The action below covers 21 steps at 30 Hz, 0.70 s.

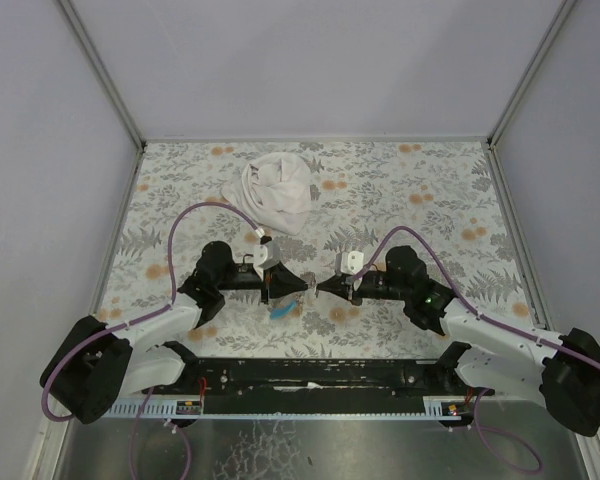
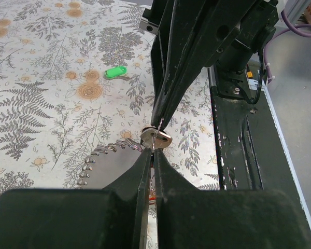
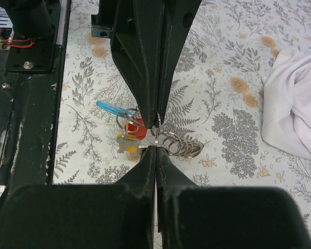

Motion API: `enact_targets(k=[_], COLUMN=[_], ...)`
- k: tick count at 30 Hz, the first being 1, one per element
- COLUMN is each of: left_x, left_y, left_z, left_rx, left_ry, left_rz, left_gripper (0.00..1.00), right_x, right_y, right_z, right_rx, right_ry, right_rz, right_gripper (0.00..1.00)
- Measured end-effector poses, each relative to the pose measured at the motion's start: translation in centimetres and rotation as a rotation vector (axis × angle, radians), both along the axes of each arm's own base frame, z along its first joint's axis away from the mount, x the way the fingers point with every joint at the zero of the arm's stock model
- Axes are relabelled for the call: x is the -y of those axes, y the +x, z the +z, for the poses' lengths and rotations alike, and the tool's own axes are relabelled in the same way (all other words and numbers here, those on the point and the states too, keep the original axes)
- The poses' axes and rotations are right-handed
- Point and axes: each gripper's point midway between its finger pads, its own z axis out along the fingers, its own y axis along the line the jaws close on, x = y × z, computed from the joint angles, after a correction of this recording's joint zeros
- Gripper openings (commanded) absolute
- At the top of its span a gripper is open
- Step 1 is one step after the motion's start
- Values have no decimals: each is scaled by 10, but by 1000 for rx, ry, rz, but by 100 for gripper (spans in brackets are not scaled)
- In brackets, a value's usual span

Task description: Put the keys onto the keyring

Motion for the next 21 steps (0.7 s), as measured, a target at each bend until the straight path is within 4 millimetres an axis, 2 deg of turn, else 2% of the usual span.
enact_targets(k=[7,21], left_x=[0,0], left_y=[0,0], left_z=[-1,-1], left_rx=[-4,-4], left_ry=[5,5], left_rz=[-1,-2], left_gripper=[0,0], right_x=[0,1], right_y=[1,-1], right_z=[5,2], right_rx=[14,6], right_ry=[12,1], right_rz=[-6,1], right_gripper=[0,0])
